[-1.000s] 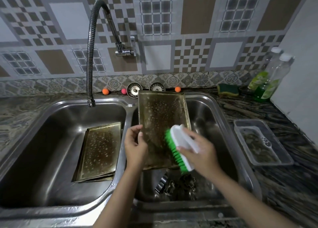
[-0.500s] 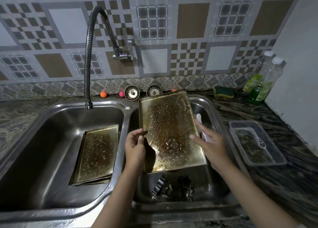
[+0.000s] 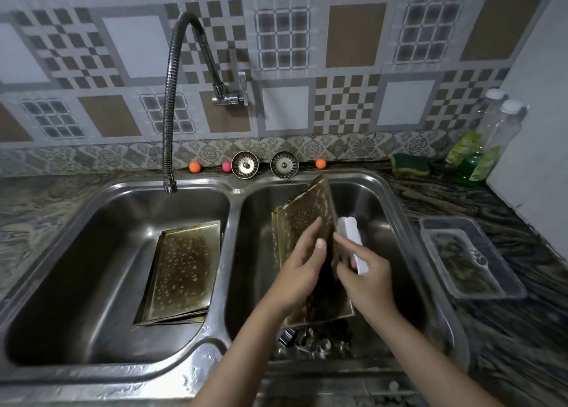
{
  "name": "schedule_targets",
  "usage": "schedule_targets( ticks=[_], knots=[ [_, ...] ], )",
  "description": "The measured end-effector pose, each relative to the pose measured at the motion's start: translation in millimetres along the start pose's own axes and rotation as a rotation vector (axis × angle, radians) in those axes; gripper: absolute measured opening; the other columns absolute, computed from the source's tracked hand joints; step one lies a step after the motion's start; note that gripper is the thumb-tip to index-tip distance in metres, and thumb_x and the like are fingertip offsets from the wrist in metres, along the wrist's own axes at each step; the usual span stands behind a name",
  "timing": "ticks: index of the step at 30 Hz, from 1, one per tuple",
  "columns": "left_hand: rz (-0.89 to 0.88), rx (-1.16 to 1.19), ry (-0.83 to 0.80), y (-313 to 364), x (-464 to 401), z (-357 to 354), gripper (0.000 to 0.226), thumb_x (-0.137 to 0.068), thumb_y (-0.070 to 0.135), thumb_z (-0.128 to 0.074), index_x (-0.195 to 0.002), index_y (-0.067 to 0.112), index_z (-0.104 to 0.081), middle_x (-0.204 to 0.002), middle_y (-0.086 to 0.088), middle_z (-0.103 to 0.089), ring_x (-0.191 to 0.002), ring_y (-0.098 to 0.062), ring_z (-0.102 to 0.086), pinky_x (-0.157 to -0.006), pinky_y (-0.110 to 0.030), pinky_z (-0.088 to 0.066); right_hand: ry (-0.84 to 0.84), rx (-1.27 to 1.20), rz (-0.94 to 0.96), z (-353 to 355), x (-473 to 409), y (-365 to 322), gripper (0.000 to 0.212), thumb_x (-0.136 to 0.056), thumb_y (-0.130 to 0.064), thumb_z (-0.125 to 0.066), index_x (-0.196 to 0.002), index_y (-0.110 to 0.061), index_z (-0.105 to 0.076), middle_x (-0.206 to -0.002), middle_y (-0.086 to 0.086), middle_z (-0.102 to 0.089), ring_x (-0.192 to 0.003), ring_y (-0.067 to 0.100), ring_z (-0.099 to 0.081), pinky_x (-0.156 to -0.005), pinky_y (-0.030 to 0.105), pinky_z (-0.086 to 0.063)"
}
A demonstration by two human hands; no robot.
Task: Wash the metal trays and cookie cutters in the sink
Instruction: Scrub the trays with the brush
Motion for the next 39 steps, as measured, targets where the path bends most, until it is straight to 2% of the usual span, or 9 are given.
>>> schedule_targets(
  ticks=[5,10,12,16,21,26,31,35,39],
  knots=[
    [0.012,0.128,-0.005,-9,5,0,0.053,-0.093,0.06,-0.034,-0.141,0.038,-0.038,-0.14,0.016,-0.046,-0.128,-0.004,-0.046,-0.11,-0.037,-0.036,-0.036,-0.041,0.058,-11,7,-4,0.036,-0.081,-0.013,-0.074,-0.102,-0.043,-0.072,-0.108,-0.001,-0.071,-0.105,0.01,-0.065,-0.087,0.018,-0.051],
    [-0.097,0.08,0.142,-15,19,21,0.04,-0.098,0.004,-0.043,-0.13,0.028,-0.049,-0.133,0.012,-0.054,-0.122,0.002,-0.049,-0.102,-0.018,-0.041,-0.011,0.004,0.068,-4,-2,-1,0.047,-0.074,-0.015,-0.08,-0.118,-0.025,-0.066,-0.106,0.002,-0.072,-0.091,0.009,-0.068,-0.078,0.016,-0.052],
    [-0.138,0.027,0.126,-19,26,27,0.045,-0.095,0.007,-0.046,-0.135,0.028,-0.044,-0.137,0.023,-0.047,-0.128,0.01,-0.039,-0.101,-0.01,-0.034,0.014,0.089,0.075,5,-25,1,0.059,-0.074,-0.009,-0.08,-0.128,-0.019,-0.059,-0.12,-0.001,-0.066,-0.099,-0.004,-0.062,-0.08,0.006,-0.046],
    [-0.161,-0.017,0.065,-21,31,25,0.056,-0.095,0.007,-0.048,-0.142,0.032,-0.032,-0.141,0.034,-0.035,-0.132,0.018,-0.025,-0.103,-0.007,-0.027,0.132,0.2,0.038,18,-63,-9,0.072,-0.08,-0.016,-0.075,-0.144,-0.015,-0.041,-0.124,-0.011,-0.049,-0.111,0.008,-0.053,-0.071,-0.006,-0.036],
    [-0.162,-0.014,0.105,-15,25,32,0.063,-0.087,0.007,-0.051,-0.144,0.02,-0.028,-0.146,0.016,-0.035,-0.131,0.012,-0.033,-0.099,-0.006,-0.031,-0.104,0.222,0.327,-33,-24,-43,0.072,-0.077,-0.016,-0.077,-0.142,-0.02,-0.045,-0.137,-0.01,-0.051,-0.121,-0.004,-0.05,-0.098,0.007,-0.038],
    [-0.195,-0.052,0.098,-8,32,34,0.06,-0.093,-0.004,-0.049,-0.145,0.018,-0.027,-0.147,0.017,-0.031,-0.132,0.013,-0.029,-0.104,-0.005,-0.026,0.083,0.278,0.097,4,-96,-31,0.073,-0.08,-0.02,-0.075,-0.144,-0.019,-0.04,-0.127,0.003,-0.058,-0.108,0.013,-0.057,-0.064,-0.008,-0.034],
    [-0.204,-0.023,0.116,-2,27,42,0.065,-0.085,0.006,-0.052,-0.145,0.016,-0.028,-0.148,0.01,-0.035,-0.135,0.003,-0.032,-0.11,-0.019,-0.031,-0.153,0.298,0.399,-38,-52,-57,0.07,-0.077,-0.037,-0.073,-0.14,-0.039,-0.043,-0.12,0.004,-0.067,-0.094,0.016,-0.067,-0.077,0.025,-0.056],
    [-0.228,-0.007,0.111,-3,35,41,0.063,-0.086,0.007,-0.051,-0.144,0.016,-0.028,-0.147,0.012,-0.035,-0.135,0.005,-0.032,-0.105,-0.009,-0.028,-0.005,0.291,0.177,-11,-100,-36,0.072,-0.08,-0.021,-0.075,-0.144,-0.022,-0.04,-0.118,-0.001,-0.059,-0.102,0.02,-0.061,-0.065,-0.002,-0.041],
    [-0.238,0.009,0.124,-4,27,45,0.064,-0.085,0.004,-0.051,-0.143,0.013,-0.028,-0.148,0.005,-0.035,-0.136,0.002,-0.033,-0.104,-0.011,-0.031,-0.123,0.262,0.353,-45,-61,-53,0.071,-0.078,-0.032,-0.074,-0.141,-0.036,-0.042,-0.126,-0.003,-0.063,-0.1,0.013,-0.064,-0.081,0.021,-0.055]
  ],
)
Point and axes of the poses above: each hand's wrist, its own x-axis away from the middle knuckle, its own z-axis out of the back of the hand, y = z × x, the point moved 7 cm from there along -x, towards the middle knuckle
